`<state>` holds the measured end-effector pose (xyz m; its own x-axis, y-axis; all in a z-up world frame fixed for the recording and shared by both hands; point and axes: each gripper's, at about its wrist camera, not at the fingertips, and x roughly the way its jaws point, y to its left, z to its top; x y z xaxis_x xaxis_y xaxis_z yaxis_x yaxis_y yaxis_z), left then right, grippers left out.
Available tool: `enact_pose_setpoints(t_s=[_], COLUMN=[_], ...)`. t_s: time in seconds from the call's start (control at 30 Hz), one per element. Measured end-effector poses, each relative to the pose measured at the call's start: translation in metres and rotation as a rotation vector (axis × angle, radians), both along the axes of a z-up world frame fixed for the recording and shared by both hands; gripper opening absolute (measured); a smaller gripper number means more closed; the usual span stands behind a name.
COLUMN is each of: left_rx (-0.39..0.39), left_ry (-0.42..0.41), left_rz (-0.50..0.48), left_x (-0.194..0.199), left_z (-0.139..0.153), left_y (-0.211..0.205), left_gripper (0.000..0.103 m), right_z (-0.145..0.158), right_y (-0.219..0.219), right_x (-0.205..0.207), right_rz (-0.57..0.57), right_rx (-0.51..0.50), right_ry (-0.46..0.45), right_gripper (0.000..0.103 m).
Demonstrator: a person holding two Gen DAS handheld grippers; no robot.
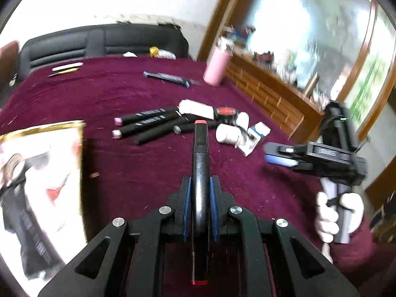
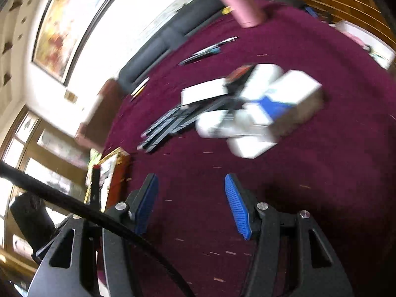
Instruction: Organize objects
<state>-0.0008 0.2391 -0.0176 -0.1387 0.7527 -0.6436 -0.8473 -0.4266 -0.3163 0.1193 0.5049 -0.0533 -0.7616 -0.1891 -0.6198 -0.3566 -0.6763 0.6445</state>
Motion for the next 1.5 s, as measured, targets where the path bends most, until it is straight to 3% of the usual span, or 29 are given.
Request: enact_pose_setpoints(t_s=[0.13, 0.2, 0.3, 0.4, 0.57, 0.73, 0.8, 0.93, 1.03, 1.13, 1.3, 1.4, 1.5], left_rx=[0.066, 0.077, 0.106, 0.125, 0.154, 0.181, 0.191, 0.203, 0.200, 0.184, 0.165, 0.161, 0.139], left_ry=[-0.009, -0.010, -0.039, -0.052, -0.071, -0.101, -0.109, -0.114, -0.118, -0.111, -0.080, -0.073, -0.069], left_rz=[0.059, 0.088, 0.121, 0.138, 0.126, 0.128, 0.134, 0.132, 0.127, 0.103, 0.081, 0.096, 0.101], left_x=[-0.006, -0.009, -0.019, -0.026, -0.032, -0.035, -0.036, -0.035, -0.035, -0.029, -0.017, -0.015, -0.010], left_z=[0.007, 0.005, 0.001, -0.002, -0.011, -0.016, -0.017, -0.020, -0.021, -0.020, -0.015, -0.011, -0.011], left_y=[-0.039, -0.054, -0.075, -0.091, -0.099, -0.104, -0.108, -0.111, -0.111, -0.105, -0.100, -0.101, -0.096], left_gripper=[0.011, 0.011, 0.011, 0.011, 0.011, 0.011, 0.011, 0.011, 0.011, 0.011, 0.011, 0.011, 0.011], right_z=[-0.004, -0.004, 0.001, 0.002, -0.009, -0.021, -0.025, -0.028, -0.026, -0.025, -0.021, -0.021, -0.019], right_y=[-0.011, -0.018, -0.021, -0.023, -0.021, -0.023, -0.030, -0.057, -0.068, -0.086, -0.115, -0.114, -0.109], right_x=[-0.070, -0.098, -0.132, -0.155, -0.179, -0.217, -0.223, -0.225, -0.217, -0.204, -0.175, -0.171, -0.178], right_rz=[0.075, 0.069, 0.008, 0.044, 0.027, 0.025, 0.036, 0.089, 0.138, 0.216, 0.318, 0.302, 0.295], right_rx=[-0.055, 0.002, 0.182, 0.285, 0.270, 0.322, 0.341, 0.477, 0.475, 0.476, 0.490, 0.501, 0.512], right_ry=[-0.053, -0.106, -0.219, -0.311, -0.413, -0.524, -0.517, -0.529, -0.523, -0.527, -0.548, -0.541, -0.505], right_gripper=[0.056, 0.056, 0.056, 0.056, 0.056, 0.056, 0.056, 0.038, 0.025, 0.019, 0.017, 0.017, 0.025])
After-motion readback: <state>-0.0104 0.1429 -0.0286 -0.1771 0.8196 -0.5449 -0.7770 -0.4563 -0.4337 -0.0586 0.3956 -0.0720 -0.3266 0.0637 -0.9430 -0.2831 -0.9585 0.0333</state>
